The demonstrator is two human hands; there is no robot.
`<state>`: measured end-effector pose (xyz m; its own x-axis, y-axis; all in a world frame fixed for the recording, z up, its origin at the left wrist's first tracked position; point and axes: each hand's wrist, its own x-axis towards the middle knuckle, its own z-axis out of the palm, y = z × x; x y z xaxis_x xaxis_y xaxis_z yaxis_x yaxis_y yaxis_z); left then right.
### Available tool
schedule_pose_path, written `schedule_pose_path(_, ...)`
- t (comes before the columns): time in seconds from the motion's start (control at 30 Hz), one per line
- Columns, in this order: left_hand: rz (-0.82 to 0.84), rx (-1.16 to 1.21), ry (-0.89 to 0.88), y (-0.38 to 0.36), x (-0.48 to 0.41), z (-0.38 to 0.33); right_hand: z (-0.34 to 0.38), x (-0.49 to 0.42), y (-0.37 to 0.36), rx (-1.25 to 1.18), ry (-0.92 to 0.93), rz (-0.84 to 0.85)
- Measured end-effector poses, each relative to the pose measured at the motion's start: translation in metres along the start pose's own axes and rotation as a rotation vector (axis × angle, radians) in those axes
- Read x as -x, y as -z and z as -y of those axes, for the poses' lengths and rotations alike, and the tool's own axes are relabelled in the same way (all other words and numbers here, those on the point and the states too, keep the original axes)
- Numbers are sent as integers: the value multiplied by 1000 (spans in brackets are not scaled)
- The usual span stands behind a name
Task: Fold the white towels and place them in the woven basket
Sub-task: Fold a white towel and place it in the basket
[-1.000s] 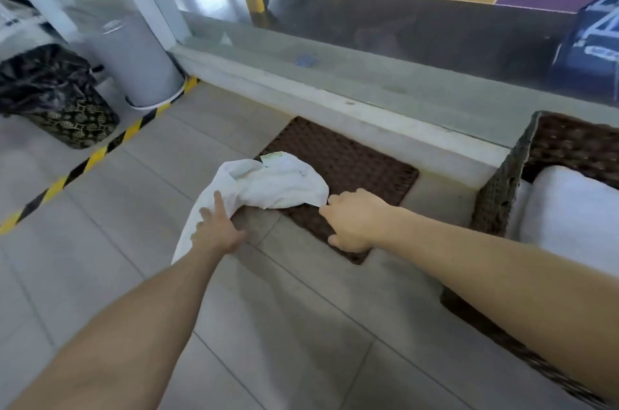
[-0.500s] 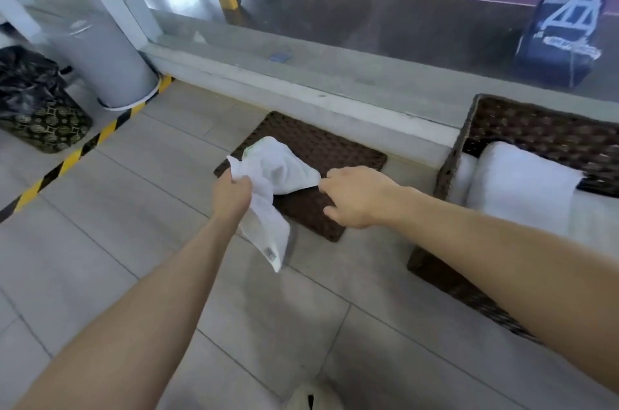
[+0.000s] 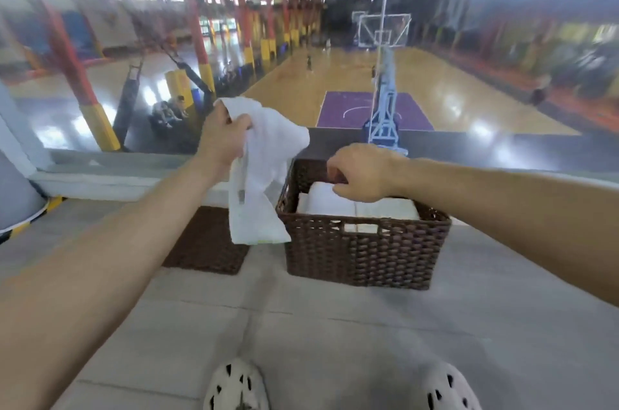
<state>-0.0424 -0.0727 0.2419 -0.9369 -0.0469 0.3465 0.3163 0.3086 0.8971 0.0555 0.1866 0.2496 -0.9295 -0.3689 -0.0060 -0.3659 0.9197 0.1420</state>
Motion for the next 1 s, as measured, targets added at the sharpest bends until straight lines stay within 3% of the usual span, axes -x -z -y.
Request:
schedule_pose_path(0.1, 100, -24, -44, -17, 35, -69, -7, 64, 24, 4, -98, 6)
schedule_pose_path(0.23, 208, -71, -60, -38, 74, -113, -8, 122, 43, -345, -221, -88)
schedule_pose_path(0.37, 231, 13, -22, -66, 129, -126, 2, 145, 22, -780, -408, -398)
schedule_pose_path(0.43, 254, 32, 8, -76, 160, -112, 11, 156, 1, -850, -426, -491)
schedule_pose_path(0.57, 396, 14, 43, -83, 206, -88, 31, 163, -27, -705, -315, -367)
schedule_pose_path(0.73, 446, 76, 42, -73, 213, -83, 15, 150, -35, -750, -368, -445)
schedule_pose_path(0.83, 362, -117, -228, -64, 209, -65, 14, 164, -22, -835, -328, -388)
schedule_pose_path(1.0, 300, -132, -294, -67, 205, -62, 21, 184, -7, -892, -263, -282)
